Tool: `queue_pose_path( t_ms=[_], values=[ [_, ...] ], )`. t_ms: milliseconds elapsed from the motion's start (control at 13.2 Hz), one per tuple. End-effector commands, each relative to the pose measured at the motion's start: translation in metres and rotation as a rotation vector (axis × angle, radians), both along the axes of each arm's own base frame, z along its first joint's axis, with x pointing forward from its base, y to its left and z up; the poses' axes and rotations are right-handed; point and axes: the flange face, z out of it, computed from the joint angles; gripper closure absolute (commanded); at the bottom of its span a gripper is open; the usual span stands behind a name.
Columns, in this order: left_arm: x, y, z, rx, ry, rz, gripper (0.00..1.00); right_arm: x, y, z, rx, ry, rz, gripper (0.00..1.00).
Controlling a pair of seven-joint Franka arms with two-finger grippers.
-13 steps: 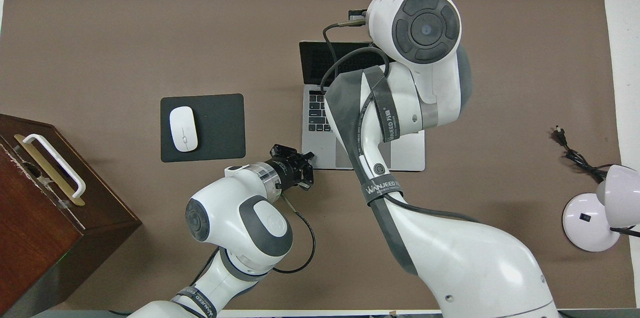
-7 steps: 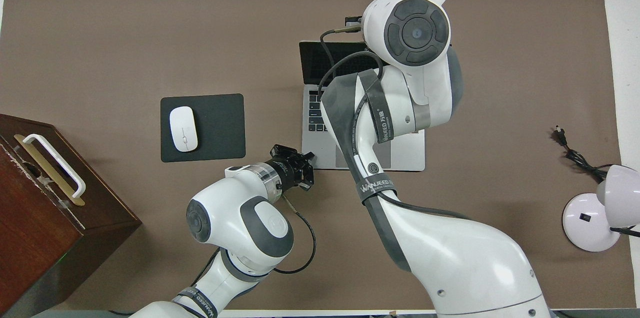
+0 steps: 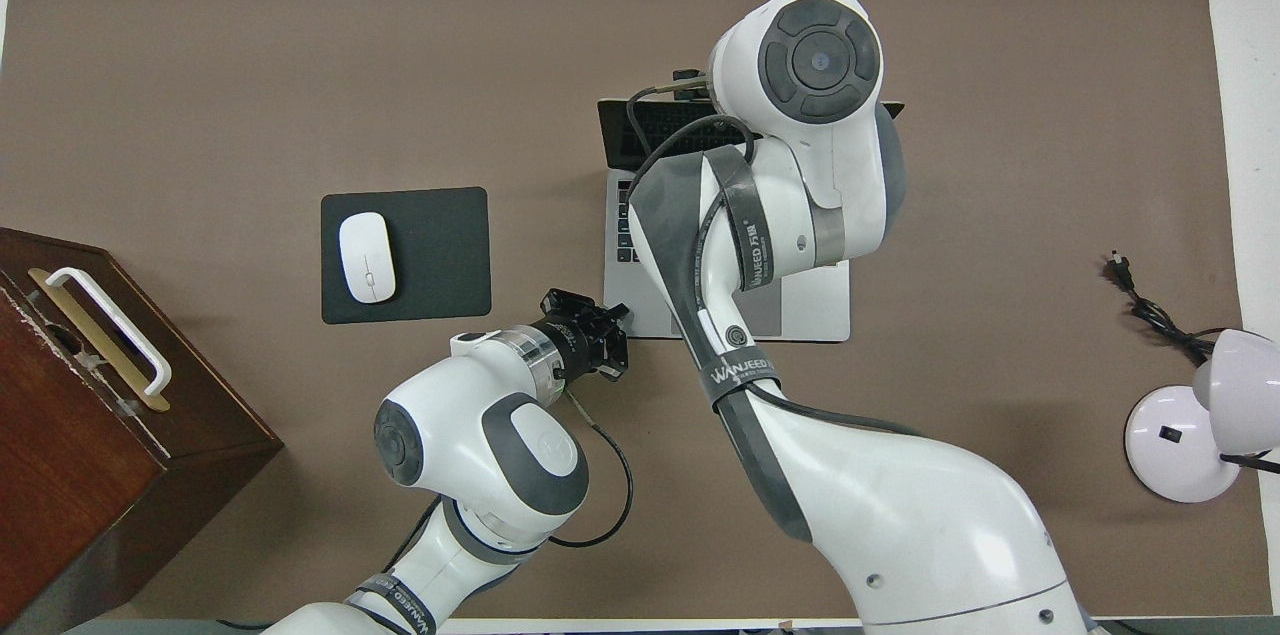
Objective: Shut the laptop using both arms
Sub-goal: 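Push the laptop screen down toward the keyboard with the right gripper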
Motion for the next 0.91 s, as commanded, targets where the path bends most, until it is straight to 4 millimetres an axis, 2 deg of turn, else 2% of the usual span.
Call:
queue_pose_path(
  t_ms=[0,380,835],
  values=[
    [-0.01,-0.003,-0.018,0.022,0.023,-0.006,1.0,-0.008,-0.001,-0.003,0.017,0.079,0.033,1.0],
    [-0.012,-0.002,-0.021,0.026,0.028,-0.006,1.0,-0.027,-0.002,-0.015,0.126,0.292,0.026,1.0],
    [-0.014,0.0,-0.022,0.031,0.032,-0.006,1.0,-0.041,-0.026,-0.027,0.171,0.439,-0.012,1.0]
  ],
)
